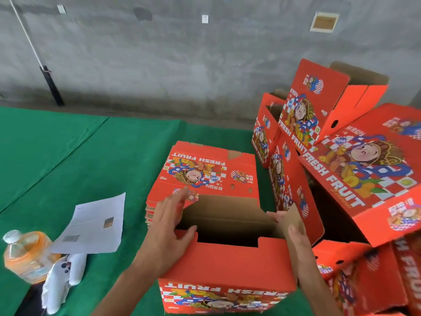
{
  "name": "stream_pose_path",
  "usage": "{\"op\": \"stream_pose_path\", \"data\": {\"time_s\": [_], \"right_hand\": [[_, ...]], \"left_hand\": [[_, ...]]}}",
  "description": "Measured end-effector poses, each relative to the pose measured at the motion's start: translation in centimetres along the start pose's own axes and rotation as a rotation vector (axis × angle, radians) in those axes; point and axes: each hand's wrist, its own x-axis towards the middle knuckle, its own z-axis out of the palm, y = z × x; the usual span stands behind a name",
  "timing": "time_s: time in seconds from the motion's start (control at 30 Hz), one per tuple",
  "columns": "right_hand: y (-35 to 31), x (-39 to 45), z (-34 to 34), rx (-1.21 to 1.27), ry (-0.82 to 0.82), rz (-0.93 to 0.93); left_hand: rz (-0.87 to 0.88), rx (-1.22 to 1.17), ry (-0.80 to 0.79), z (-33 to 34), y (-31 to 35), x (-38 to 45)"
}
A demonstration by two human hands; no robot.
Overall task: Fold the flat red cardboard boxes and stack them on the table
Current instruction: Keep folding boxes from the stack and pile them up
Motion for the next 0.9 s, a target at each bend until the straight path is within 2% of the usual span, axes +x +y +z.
{"op": "stream_pose_path", "data": {"time_s": [0.1, 0.17, 0.3, 0.43, 0.6, 0.7, 0.8, 0.9], "right_hand": [[-0.4, -0.3, -0.2, -0.011, -0.101, -0.033], [-0.6, 0.0, -0.6, -0.029, -0.145, -0.032], [-0.7, 0.6, -1.9, -0.106, -0.214, -0.018], [-1.4, 1.1, -2.6, -0.207, -0.192, -0.002], [-2.5, 1.9, -0.6, -0.485, -0.229, 0.001], [-2.7, 1.7, 1.0, -0.64, -0.263, -0.047], [-1.6, 1.1, 2.3, -0.771, -0.338, -0.106], [-0.6, 1.0, 2.2, -0.696, -0.266, -0.12]], "left_hand": [[-0.111, -0.32, -0.096, 0.5, -1.1, 0.1], [-0.105, -0.331, -0.178, 0.8, -1.4, 0.6], [-0.065, -0.164, -0.285, 1.5, -1.5, 1.8], [-0.082, -0.03, -0.368, 1.9, -1.5, 3.1], [-0.176, 0.327, -0.454, 4.2, -1.7, 2.4], [-0.216, 0.263, -0.443, 4.6, -2.1, 2.3], [-0.14, 0.295, -0.435, 4.3, -3.1, 2.6], [-0.134, 0.158, -0.369, 4.4, -3.6, 3.0]]}}
